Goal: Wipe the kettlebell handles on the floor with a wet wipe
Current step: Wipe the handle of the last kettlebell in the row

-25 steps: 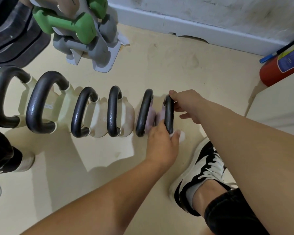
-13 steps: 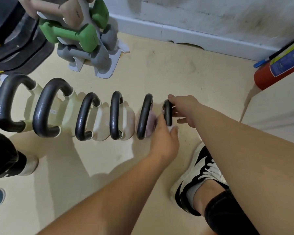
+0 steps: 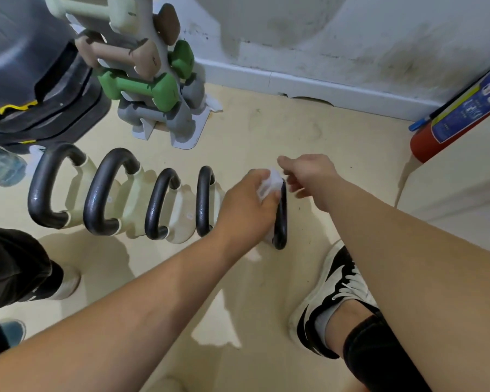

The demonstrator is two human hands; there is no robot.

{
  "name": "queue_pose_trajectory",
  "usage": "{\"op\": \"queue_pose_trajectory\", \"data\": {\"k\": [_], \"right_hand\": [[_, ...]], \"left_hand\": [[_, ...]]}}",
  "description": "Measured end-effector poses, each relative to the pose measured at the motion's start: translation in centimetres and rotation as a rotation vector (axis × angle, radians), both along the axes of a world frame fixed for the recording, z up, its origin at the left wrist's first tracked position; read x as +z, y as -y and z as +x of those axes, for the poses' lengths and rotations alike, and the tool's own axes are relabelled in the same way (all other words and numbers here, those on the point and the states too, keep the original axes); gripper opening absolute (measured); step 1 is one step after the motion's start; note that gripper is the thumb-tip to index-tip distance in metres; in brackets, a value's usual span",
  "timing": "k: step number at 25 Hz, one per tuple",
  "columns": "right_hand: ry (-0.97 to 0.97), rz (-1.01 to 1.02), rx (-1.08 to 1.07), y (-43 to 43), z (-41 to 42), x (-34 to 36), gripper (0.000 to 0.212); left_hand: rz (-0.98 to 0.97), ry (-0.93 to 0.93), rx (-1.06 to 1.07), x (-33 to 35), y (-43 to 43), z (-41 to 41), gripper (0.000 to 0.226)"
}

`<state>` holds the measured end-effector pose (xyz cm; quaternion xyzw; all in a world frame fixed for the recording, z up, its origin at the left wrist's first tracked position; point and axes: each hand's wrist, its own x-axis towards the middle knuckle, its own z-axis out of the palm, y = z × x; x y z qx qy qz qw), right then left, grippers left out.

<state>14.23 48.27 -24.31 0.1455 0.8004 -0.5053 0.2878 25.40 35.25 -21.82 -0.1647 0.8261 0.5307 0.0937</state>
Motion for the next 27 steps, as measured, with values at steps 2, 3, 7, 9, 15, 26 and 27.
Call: {"op": "queue_pose_trajectory", "data": {"k": [2,3,7,9,15,26,27], "right_hand": [[0.216,-0.320,0.174,0.1,0.6,2.3,0.043],[0.252,-0.375,0.247,0.1,0.8,2.9,0.046],[0.160,-0.265,0.282,-0.5,0.9,2.6,0.024],[0.191,-0.230,0.276,-1.0,1.0,2.5,0.009],[0.303,-0.138,0.258,-2.1,0.3,2.9,0.076],[-0.207,0.423,0.112,0.1,1.8,-4.3,0.028],[-0.308,0.567,0.136,0.5,2.0,-4.1,0.031]], "left_hand": [[0.034,0.031,-0.054,0.8,0.4,-0.2,0.063],[0.065,0.041,-0.076,1.2,0.6,-0.3,0.065],[0.168,0.047,-0.097,2.2,1.4,-0.3,0.082],[0.189,0.077,-0.081,2.5,1.9,-0.3,0.090],[0.140,0.198,-0.110,1.8,2.1,-1.5,0.048],[0.103,0.220,-0.056,-2.0,1.0,-0.1,0.059],[0.114,0.212,-0.058,-2.2,1.1,0.3,0.051]]}}
